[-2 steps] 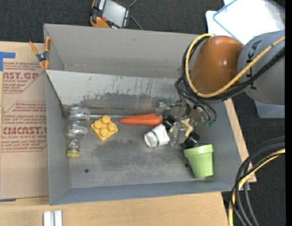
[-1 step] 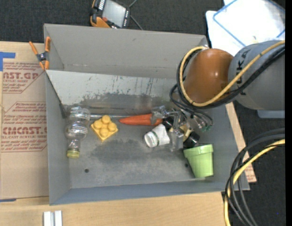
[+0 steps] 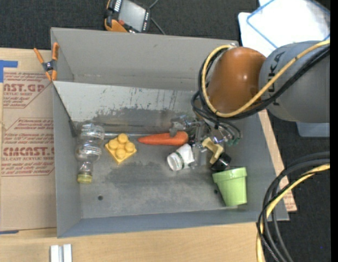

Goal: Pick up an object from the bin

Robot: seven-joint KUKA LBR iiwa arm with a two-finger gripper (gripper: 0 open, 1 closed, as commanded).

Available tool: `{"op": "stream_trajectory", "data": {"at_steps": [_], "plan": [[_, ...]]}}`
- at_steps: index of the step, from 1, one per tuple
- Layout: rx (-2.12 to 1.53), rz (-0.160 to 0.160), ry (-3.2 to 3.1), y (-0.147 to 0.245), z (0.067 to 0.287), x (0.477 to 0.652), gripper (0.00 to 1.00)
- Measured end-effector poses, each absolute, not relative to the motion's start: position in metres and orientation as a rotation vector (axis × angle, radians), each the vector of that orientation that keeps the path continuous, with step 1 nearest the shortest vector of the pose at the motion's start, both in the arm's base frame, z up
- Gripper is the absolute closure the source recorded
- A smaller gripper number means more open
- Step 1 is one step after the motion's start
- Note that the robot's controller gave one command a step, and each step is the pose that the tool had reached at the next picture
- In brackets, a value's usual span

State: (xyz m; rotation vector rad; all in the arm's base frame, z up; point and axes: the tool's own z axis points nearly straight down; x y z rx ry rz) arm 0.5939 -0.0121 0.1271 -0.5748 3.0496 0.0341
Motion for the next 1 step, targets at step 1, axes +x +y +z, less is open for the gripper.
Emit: {"op": "stream_trajectory", "data": {"at_steps": [1], "plan": [[-0.188, 0.040, 3.101, -0.0120, 0.0971, 0.5826, 1.00]]}}
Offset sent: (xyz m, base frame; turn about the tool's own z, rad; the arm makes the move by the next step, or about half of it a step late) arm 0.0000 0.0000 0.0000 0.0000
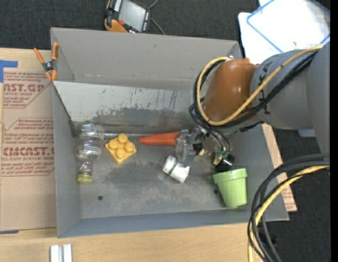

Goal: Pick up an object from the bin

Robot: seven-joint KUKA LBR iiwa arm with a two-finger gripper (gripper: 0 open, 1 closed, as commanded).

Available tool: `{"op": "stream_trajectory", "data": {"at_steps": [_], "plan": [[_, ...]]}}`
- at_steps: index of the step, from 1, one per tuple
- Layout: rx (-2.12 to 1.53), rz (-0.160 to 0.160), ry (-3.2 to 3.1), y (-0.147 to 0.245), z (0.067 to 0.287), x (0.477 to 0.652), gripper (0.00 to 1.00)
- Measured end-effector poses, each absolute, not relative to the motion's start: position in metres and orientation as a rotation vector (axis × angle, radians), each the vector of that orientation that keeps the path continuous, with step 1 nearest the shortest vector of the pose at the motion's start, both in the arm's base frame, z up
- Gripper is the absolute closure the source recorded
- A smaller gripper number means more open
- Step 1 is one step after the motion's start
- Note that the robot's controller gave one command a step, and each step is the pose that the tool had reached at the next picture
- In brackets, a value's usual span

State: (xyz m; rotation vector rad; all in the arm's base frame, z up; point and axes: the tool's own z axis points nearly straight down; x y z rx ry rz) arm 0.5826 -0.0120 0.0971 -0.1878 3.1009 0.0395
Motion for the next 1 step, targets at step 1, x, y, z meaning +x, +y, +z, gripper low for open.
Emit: {"op": "stream_trajectory", "data": {"at_steps": [1], "plan": [[-0.188, 0.039, 3.101, -0.0120, 0.0971, 0.5826, 1.00]]}}
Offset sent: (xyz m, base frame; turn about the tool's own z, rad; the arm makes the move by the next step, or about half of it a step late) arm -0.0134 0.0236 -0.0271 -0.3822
